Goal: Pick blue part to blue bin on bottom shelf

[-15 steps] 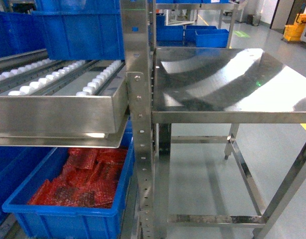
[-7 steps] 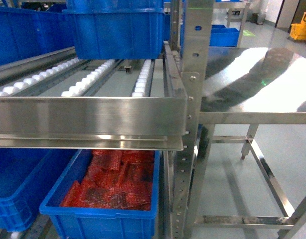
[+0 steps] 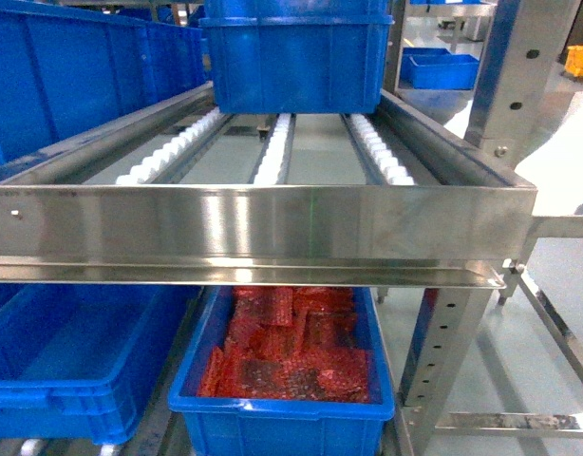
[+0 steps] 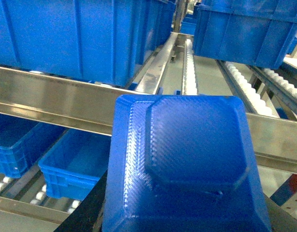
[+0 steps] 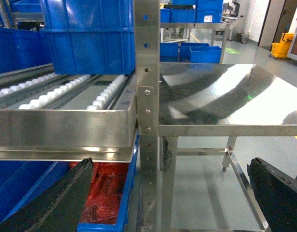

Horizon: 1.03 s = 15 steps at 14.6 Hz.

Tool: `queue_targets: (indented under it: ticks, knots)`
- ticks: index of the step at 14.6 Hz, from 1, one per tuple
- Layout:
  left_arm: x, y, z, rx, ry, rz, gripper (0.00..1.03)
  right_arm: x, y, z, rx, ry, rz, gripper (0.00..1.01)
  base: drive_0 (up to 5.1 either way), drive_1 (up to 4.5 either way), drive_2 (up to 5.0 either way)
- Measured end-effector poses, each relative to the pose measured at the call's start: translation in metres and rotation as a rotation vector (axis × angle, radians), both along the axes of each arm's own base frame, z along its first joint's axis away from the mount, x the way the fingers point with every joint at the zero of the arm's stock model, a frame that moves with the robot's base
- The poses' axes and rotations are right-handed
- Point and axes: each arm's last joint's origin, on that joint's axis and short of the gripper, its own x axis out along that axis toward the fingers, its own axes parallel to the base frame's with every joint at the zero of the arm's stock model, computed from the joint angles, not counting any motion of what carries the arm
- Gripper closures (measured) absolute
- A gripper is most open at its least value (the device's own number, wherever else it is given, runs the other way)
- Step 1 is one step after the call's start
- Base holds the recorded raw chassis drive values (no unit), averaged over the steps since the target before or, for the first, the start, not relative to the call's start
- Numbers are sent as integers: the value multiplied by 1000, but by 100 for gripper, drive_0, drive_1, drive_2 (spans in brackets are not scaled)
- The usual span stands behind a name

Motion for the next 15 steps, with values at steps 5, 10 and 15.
queue_targets:
  ticks: [5,10,15]
  knots:
    - [0,0,0,0,0,-2,60,0,0,0,0,1,0,3,-500,246,246]
    - [0,0,0,0,1,-1,60,0,0,0,0,1,0,3,-501,244,244]
    - [0,0,0,-1,-2,4,60,0,0,0,0,4,3,3,-103,46,46]
